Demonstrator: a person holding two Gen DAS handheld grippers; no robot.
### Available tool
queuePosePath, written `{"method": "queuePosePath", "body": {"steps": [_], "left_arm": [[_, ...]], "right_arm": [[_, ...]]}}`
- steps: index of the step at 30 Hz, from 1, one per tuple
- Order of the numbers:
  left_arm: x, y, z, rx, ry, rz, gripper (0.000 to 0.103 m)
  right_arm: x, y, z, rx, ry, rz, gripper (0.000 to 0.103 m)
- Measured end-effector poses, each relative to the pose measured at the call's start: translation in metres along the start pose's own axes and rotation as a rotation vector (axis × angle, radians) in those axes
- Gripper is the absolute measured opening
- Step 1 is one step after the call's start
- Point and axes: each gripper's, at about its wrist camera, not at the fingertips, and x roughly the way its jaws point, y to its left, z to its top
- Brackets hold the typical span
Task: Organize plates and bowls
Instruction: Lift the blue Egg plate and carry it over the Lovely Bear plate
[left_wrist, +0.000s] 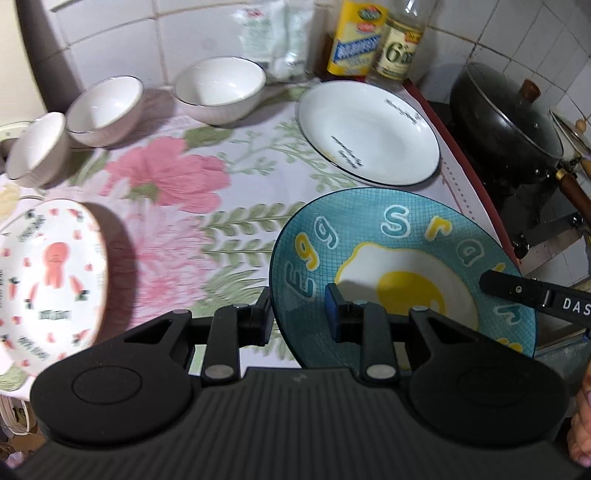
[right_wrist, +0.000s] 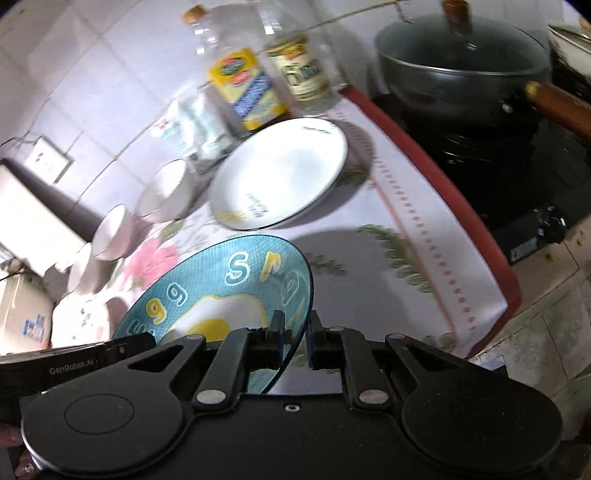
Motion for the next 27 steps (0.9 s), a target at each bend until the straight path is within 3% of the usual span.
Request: {"method": "queuePosePath", "body": {"steps": [15,27], "left_arm": [[-0.089,0.079,-0.017,-0.084,-0.083,0.039,0.026],[-0.131,0.134,-0.039,-0.188,-0.136,0.054,0.026]], "right_arm": [[-0.018,0.100,-0.006,-0.130,0.027,0.115,0.015],[-0.021,0.169,-0.010,-0.259,0.046,0.157,0.015]]}}
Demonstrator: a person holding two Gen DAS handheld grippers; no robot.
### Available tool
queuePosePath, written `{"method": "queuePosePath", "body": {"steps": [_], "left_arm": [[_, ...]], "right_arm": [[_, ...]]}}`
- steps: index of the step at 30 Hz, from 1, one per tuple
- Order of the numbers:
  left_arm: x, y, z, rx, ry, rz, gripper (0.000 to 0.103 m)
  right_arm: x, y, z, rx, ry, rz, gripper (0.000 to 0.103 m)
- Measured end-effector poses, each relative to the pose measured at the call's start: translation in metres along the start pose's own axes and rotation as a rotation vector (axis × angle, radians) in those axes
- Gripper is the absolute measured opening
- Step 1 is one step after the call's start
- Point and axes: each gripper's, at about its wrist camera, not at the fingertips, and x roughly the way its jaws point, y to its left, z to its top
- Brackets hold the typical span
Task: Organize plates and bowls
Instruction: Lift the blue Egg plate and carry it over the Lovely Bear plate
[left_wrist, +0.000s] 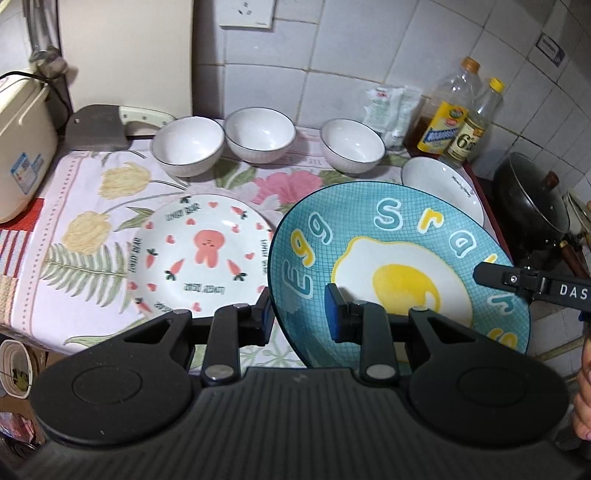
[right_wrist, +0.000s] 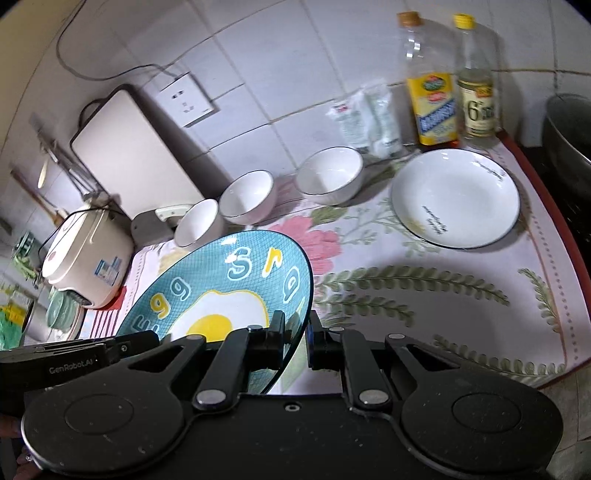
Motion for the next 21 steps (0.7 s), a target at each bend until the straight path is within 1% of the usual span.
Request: {"method": "queuePosePath", "body": {"steps": [7,13,21], "left_arm": [[-0.014,0.034,0.000,-0.045,-0.007,-0.007,0.026],[-0.019,0.070,0.005,-0.077,-0.009,0.003,0.026],[-0.012,0.115,0.012,-0.115,0.016,0.020,0.026]], "right_arm": [[0.009,0.037,0.008,-0.067,0.025,0.012,0.015],[0.026,0.072,0.015,-0.107,0.044,0.019,0.015],[0.057,0.104,0.017,-0.127,0.081,0.031,0.016]]}}
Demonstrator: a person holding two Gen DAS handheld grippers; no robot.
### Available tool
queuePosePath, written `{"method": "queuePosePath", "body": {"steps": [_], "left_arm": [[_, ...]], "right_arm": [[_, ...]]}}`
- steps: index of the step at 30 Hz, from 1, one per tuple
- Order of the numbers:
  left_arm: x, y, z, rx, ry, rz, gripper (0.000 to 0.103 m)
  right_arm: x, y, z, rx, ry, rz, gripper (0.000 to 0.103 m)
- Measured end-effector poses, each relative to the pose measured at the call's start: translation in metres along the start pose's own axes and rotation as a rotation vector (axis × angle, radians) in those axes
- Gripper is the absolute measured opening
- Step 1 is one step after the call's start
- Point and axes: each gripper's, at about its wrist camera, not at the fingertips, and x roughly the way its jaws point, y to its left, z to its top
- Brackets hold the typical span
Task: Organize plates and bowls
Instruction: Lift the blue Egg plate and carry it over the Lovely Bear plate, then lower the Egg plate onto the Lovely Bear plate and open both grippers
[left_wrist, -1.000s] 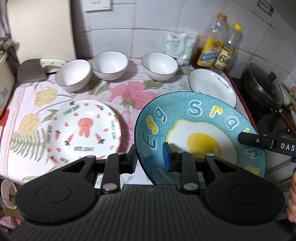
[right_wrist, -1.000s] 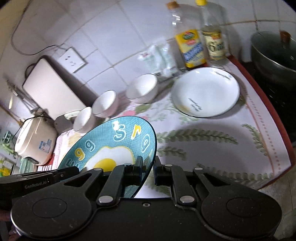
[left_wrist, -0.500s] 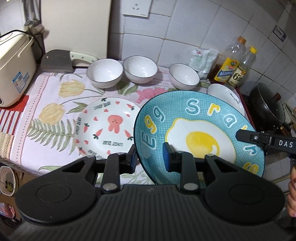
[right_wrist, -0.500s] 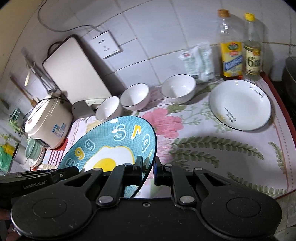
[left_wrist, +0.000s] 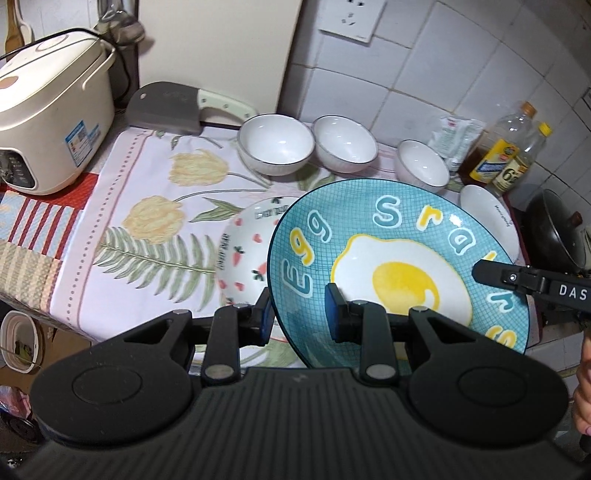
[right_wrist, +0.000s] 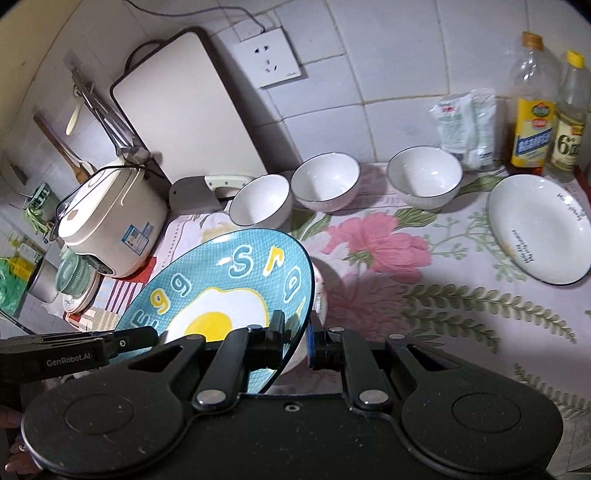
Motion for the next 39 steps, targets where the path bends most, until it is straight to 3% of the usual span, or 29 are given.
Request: {"method": "queuePosePath", "body": {"steps": [21,39], "left_arm": [[0.060,0.069,0.000,-0.023,0.124,-0.041,0.026],[0.116,0.080,0.010,0.030,0.208,-0.030,0.026]], "right_arm": [[0.086,0.018,-0.019,0.077,0.070,-0.018,0.016],[0.134,0.006,-0.032,0.145,0.098,-0.085,0.016]]}}
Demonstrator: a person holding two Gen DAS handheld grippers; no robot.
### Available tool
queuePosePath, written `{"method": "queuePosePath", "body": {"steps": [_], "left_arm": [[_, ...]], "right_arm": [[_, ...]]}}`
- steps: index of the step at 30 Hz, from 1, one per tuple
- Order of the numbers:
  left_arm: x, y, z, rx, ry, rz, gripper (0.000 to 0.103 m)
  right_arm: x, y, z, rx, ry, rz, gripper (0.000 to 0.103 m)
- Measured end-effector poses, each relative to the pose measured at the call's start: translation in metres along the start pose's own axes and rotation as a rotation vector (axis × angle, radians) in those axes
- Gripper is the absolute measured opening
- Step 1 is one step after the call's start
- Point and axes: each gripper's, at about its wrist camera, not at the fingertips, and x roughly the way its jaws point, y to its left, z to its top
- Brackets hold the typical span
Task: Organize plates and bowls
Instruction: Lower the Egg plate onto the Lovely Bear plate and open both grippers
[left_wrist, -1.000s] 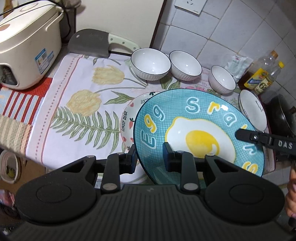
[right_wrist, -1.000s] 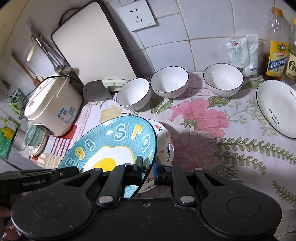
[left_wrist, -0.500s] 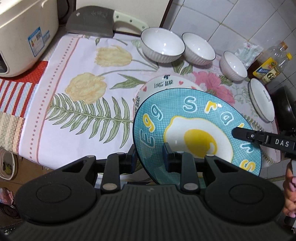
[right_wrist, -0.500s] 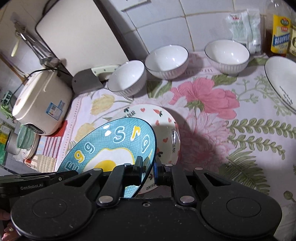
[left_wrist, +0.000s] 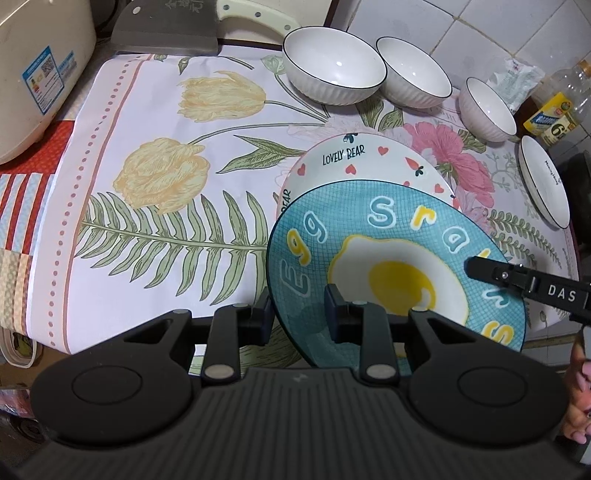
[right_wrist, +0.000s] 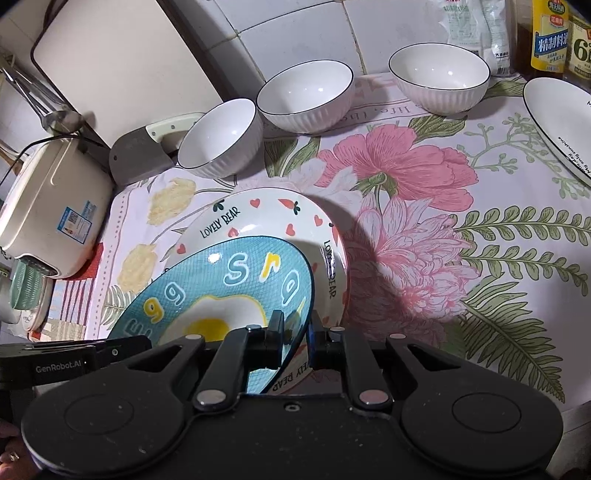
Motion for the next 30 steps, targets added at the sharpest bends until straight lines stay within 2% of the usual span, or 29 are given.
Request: {"method": "queuePosePath", "body": {"steps": [4,16,22,30], "left_arm": [[0.006,0.005,0.002,-0.015,0.020,-0.018,0.026],[0.022,0.009,0.007,-0.022,0.064,-0.021,0.026],[0.029,0.010,0.009,-0.033,0.089,-0.038,0.026],[0.036,0.013,0.021,-0.060,0.103,-0.038,0.026]], "right_arm": [[0.001,0.005,0.002,-0.011,-0.013,-0.025,0.016],[0.014,0.007,0.004,-0.001,0.025,-0.065,0.018],[0.024,0.018,0.006,-0.092,0.039,-0.138,0.027],[0.039,0.027,0.020,-0.134,0.038,-0.175,0.037]]}}
